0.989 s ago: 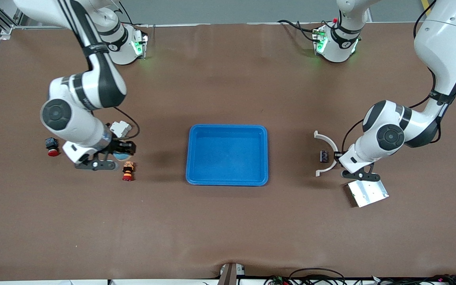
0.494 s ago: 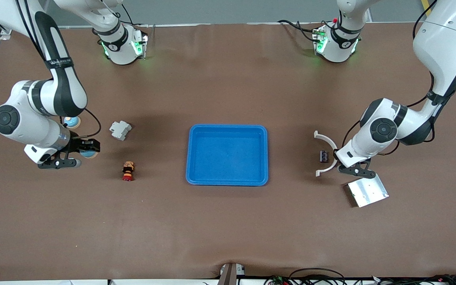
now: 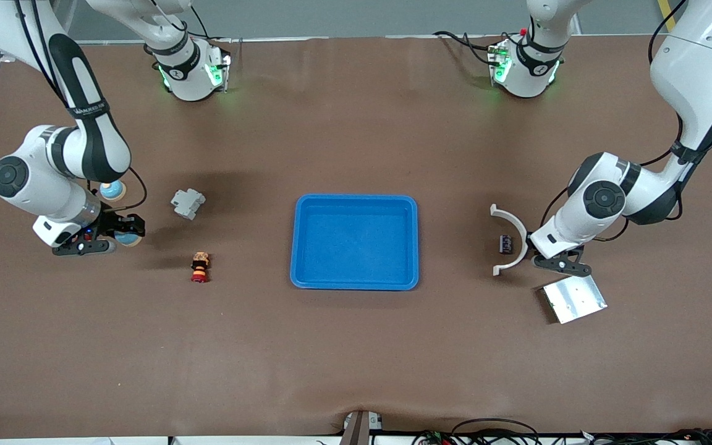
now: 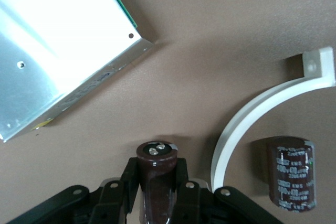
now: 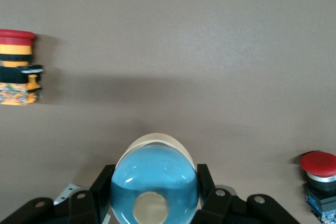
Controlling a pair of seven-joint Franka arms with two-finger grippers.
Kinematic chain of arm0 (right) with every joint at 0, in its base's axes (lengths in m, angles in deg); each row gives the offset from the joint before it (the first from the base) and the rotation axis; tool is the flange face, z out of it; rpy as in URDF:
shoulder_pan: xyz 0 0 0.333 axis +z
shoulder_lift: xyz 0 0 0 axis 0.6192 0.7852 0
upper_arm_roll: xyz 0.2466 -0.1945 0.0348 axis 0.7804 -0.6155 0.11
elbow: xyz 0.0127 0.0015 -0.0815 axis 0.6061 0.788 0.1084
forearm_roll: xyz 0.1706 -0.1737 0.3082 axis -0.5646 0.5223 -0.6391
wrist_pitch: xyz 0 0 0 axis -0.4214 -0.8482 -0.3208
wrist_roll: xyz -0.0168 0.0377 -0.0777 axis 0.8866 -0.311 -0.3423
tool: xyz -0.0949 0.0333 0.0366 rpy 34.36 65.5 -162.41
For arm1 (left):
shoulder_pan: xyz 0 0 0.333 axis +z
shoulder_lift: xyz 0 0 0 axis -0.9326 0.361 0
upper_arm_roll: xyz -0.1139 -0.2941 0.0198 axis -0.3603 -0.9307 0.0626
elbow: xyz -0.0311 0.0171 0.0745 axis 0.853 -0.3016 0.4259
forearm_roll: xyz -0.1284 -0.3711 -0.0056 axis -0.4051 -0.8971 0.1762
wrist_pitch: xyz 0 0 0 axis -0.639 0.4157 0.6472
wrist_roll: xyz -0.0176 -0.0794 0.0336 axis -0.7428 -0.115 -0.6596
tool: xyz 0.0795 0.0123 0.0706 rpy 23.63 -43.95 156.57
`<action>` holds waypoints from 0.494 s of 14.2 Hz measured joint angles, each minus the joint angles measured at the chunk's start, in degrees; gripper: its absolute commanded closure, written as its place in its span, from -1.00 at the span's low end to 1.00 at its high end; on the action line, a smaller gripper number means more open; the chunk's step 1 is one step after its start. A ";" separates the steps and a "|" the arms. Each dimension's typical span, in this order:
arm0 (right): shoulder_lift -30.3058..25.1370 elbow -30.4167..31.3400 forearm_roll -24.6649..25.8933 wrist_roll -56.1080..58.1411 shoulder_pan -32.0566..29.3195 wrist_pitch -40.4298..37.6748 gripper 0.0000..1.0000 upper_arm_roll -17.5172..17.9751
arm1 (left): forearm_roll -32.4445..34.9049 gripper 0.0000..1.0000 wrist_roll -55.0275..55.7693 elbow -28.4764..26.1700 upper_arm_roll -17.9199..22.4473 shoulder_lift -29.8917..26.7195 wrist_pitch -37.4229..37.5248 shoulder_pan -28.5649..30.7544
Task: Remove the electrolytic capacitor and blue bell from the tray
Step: 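Lower the capacitor beside the white arc and open the left gripper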
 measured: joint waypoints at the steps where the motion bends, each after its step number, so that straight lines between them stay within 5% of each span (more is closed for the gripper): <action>1: 0.69 0.27 -0.02 0.74 -0.56 1.16 1.00 0.01 | 0.00 0.88 0.00 -0.06 0.00 0.28 -0.46 0.08; 7: 4.60 0.84 -1.27 1.98 -1.55 6.70 1.00 0.72 | 0.00 0.83 0.00 -0.16 -0.30 1.27 -1.56 1.16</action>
